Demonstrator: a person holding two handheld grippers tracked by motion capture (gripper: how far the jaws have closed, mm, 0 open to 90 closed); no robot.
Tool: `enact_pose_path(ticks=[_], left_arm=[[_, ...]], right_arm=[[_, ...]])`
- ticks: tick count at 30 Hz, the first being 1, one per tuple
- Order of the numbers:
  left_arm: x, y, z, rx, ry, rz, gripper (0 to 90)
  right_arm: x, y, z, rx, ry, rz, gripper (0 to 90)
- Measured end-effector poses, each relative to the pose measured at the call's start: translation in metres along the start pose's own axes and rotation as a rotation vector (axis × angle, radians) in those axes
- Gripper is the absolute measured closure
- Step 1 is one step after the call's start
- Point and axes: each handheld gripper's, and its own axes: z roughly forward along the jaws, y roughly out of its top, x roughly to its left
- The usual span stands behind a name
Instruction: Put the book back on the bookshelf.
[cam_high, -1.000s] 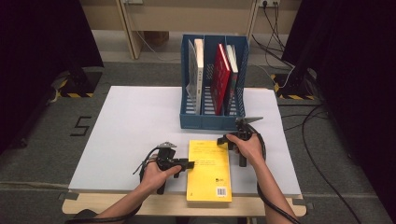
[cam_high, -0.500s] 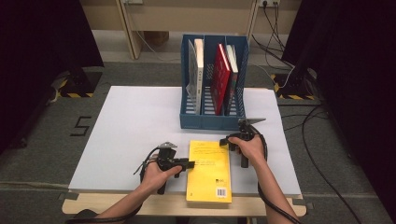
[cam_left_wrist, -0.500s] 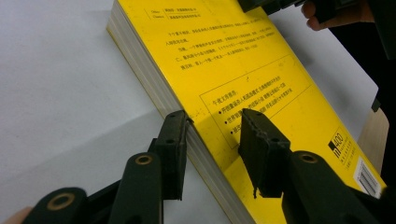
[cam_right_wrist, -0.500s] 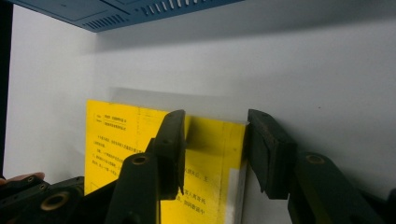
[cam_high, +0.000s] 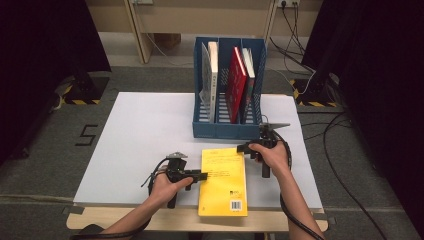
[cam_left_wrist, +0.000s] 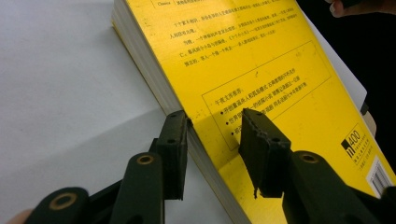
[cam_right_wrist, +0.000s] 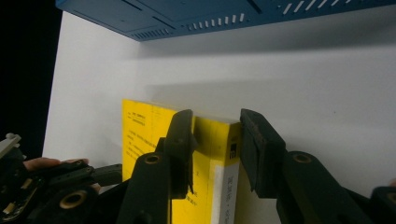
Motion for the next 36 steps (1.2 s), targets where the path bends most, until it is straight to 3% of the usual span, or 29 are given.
enact_pose_path(ticks=[4, 6, 12, 15, 22, 26, 28, 30, 32, 33, 36], left_arm=[[0.0, 0.0, 0.0, 0.001, 0.002, 0.001, 61.2], [0.0, 0.0, 0.001, 0.0, 0.001, 0.005, 61.4], [-0.001, -0.001, 0.002, -0.002, 0.004, 0.009, 62.4], [-0.002, -0.001, 0.002, -0.003, 0.008, 0.014, 62.5], [-0.001, 0.0, 0.002, -0.002, 0.001, 0.004, 62.8], [0.001, 0.0, -0.001, -0.008, -0.012, 0.008, 63.8], [0.003, 0.001, -0.005, -0.012, -0.001, 0.016, 64.6], [0.006, 0.002, -0.012, -0.014, 0.039, 0.037, 67.2], [0.007, 0.002, -0.015, -0.013, 0.052, 0.032, 70.7], [0.008, 0.001, -0.018, -0.001, 0.09, 0.05, 72.4], [0.007, 0.0, -0.018, 0.015, 0.101, 0.048, 75.5]], right_arm=[[0.001, 0.001, 0.0, 0.014, -0.009, 0.013, 66.0], [-0.001, 0.0, 0.003, 0.006, -0.015, 0.003, 65.2], [-0.012, -0.003, 0.009, 0.027, -0.015, 0.045, 63.4], [-0.014, -0.004, 0.011, 0.028, -0.022, 0.044, 63.0], [-0.012, -0.003, 0.007, 0.038, -0.026, 0.041, 66.0], [-0.017, -0.002, 0.007, 0.031, -0.005, 0.067, 69.2], [-0.021, -0.003, 0.008, 0.039, -0.006, 0.077, 69.8], [-0.024, -0.004, 0.008, 0.033, 0.006, 0.088, 70.5], [-0.024, -0.004, 0.007, 0.036, 0.005, 0.096, 70.7], [-0.024, -0.004, 0.006, 0.039, 0.0, 0.086, 70.6], [-0.023, -0.004, 0.006, 0.036, -0.005, 0.086, 70.8]])
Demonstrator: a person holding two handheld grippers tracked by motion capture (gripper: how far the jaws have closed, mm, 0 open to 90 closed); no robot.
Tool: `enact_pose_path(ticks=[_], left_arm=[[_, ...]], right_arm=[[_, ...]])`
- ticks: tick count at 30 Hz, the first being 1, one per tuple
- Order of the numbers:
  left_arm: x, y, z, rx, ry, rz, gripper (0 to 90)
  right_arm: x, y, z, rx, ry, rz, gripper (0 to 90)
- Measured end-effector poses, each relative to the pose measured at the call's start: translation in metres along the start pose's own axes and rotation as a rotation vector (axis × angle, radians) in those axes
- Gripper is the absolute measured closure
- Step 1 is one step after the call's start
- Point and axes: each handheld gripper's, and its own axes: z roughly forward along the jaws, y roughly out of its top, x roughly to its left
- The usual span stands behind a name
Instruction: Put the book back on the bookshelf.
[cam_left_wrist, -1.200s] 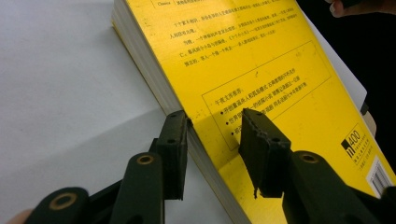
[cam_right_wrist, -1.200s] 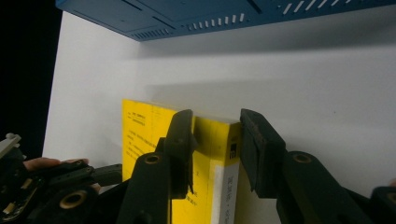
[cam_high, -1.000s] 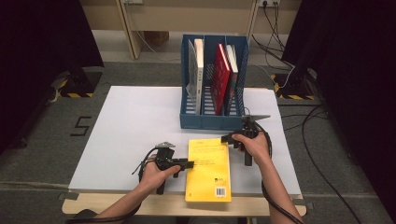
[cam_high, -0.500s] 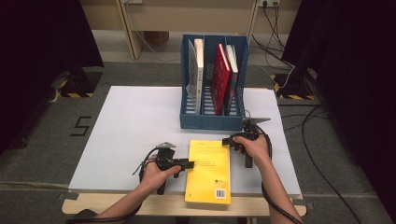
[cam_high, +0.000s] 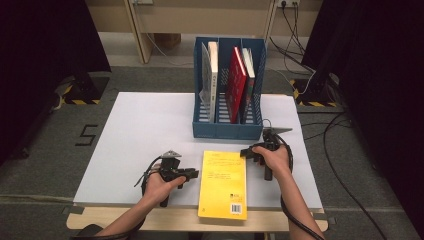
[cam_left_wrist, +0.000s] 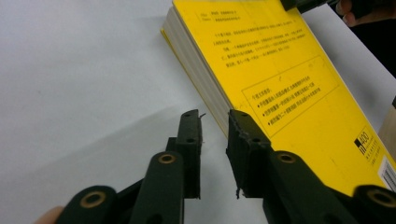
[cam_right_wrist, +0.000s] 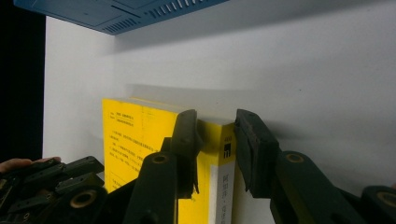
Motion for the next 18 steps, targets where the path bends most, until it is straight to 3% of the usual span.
enact_pose_path(ticks=[1, 5, 8, 14, 15, 18], left_arm=[[-0.001, -0.001, 0.001, 0.008, 0.02, 0.018, 76.5], [-0.007, -0.001, 0.009, 0.036, -0.009, 0.019, 78.2], [-0.008, 0.001, 0.01, 0.049, -0.003, 0.027, 80.0], [-0.008, 0.002, 0.012, 0.053, 0.015, 0.022, 84.8], [-0.008, 0.002, 0.012, 0.056, 0.012, 0.02, 85.5], [-0.008, 0.002, 0.012, 0.055, 0.014, 0.016, 86.0]], right_arm=[[0.001, 0.0, 0.0, -0.001, 0.001, 0.002, 70.8], [0.003, 0.0, -0.002, 0.006, -0.014, -0.01, 70.7], [0.005, -0.001, -0.003, 0.008, -0.005, -0.005, 70.6], [0.005, -0.001, -0.003, 0.012, 0.007, -0.039, 69.8], [0.008, -0.001, -0.001, 0.01, 0.036, -0.04, 68.2], [0.011, 0.0, -0.001, 0.015, 0.029, -0.056, 67.4]])
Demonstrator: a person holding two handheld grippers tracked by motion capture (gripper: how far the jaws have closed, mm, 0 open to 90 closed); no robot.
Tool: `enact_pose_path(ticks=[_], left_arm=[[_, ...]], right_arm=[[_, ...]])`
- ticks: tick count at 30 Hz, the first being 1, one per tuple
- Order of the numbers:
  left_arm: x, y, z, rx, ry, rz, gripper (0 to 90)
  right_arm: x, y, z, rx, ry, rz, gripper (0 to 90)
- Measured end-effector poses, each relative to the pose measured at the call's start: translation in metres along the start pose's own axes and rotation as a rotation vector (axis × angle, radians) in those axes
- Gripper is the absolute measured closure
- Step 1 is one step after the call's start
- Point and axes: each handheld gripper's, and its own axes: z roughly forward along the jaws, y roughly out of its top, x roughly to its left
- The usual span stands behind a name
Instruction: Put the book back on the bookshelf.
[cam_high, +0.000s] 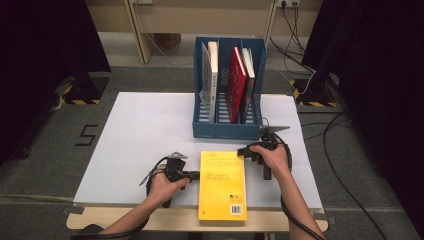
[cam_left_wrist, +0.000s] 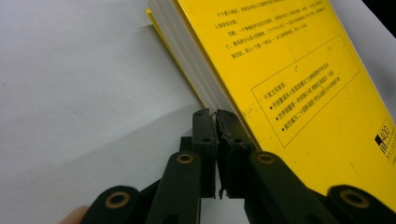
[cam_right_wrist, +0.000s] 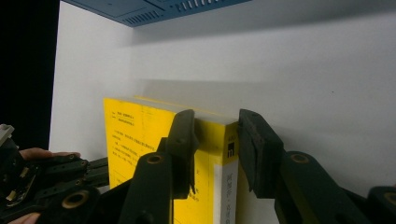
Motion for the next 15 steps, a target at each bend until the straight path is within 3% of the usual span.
enact_pose_path(ticks=[9, 15], left_arm=[[-0.002, 0.0, 0.001, -0.005, 0.015, 0.001, 86.5], [-0.002, -0.001, 0.001, -0.006, 0.022, 0.005, 87.0]], right_arm=[[-0.002, 0.001, 0.004, 0.015, 0.007, -0.002, 64.6], [-0.007, 0.0, 0.013, 0.055, 0.003, 0.034, 61.7]])
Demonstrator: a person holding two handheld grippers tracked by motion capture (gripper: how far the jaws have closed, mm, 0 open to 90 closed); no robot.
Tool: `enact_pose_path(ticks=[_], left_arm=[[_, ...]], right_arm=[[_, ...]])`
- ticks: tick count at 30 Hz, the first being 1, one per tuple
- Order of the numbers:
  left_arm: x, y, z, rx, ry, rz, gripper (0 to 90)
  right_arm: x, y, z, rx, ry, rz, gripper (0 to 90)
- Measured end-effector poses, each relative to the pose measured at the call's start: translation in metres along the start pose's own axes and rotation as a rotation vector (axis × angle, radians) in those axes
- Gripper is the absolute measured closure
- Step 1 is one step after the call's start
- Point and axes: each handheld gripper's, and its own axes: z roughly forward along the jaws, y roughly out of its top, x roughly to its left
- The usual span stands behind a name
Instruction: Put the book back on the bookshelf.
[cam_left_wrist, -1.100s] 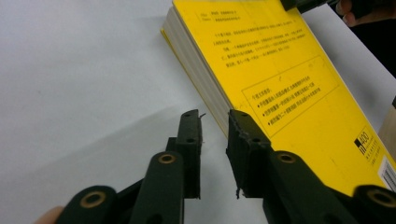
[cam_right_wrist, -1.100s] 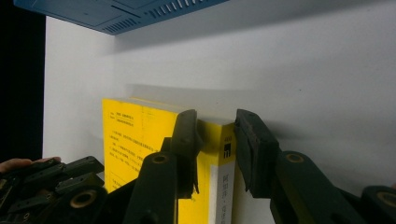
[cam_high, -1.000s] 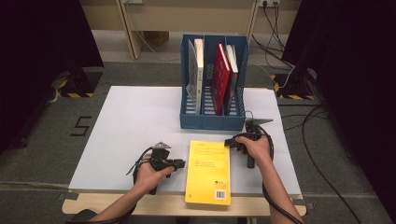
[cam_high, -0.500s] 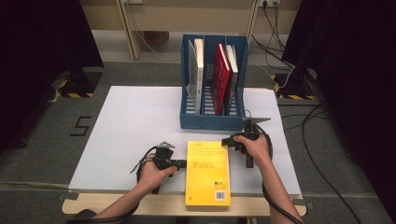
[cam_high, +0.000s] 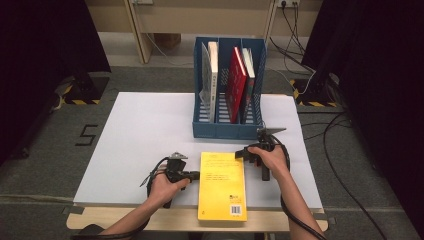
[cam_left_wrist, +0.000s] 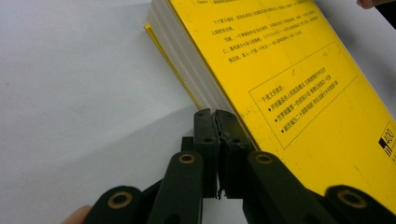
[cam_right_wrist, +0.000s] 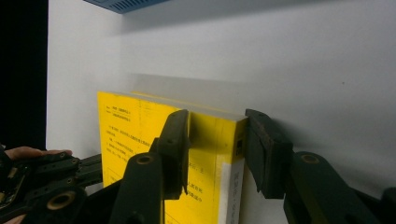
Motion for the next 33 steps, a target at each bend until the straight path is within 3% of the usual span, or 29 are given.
enact_pose_path(ticks=[16, 17, 23, 24, 29, 33], left_arm=[[-0.001, 0.0, 0.0, 0.002, 0.013, 0.001, 87.8], [-0.001, 0.0, 0.0, 0.003, 0.013, 0.001, 88.1], [-0.001, 0.0, 0.0, -0.003, 0.008, -0.007, 88.3], [0.0, -0.001, 0.0, -0.006, 0.005, -0.008, 88.3], [-0.001, -0.001, 0.0, -0.008, 0.003, -0.005, 86.5], [0.001, 0.0, 0.0, -0.012, -0.01, -0.021, 84.5]], right_arm=[[-0.006, -0.005, 0.005, 0.004, 0.028, 0.035, 59.6], [-0.004, -0.005, 0.005, 0.011, 0.025, 0.046, 59.7], [0.002, -0.007, 0.006, -0.005, -0.039, -0.006, 63.4], [0.001, -0.007, 0.003, -0.006, -0.01, 0.006, 66.8], [0.002, -0.007, -0.007, -0.004, 0.005, -0.012, 70.2], [0.003, -0.006, -0.018, -0.017, 0.047, -0.005, 73.1]])
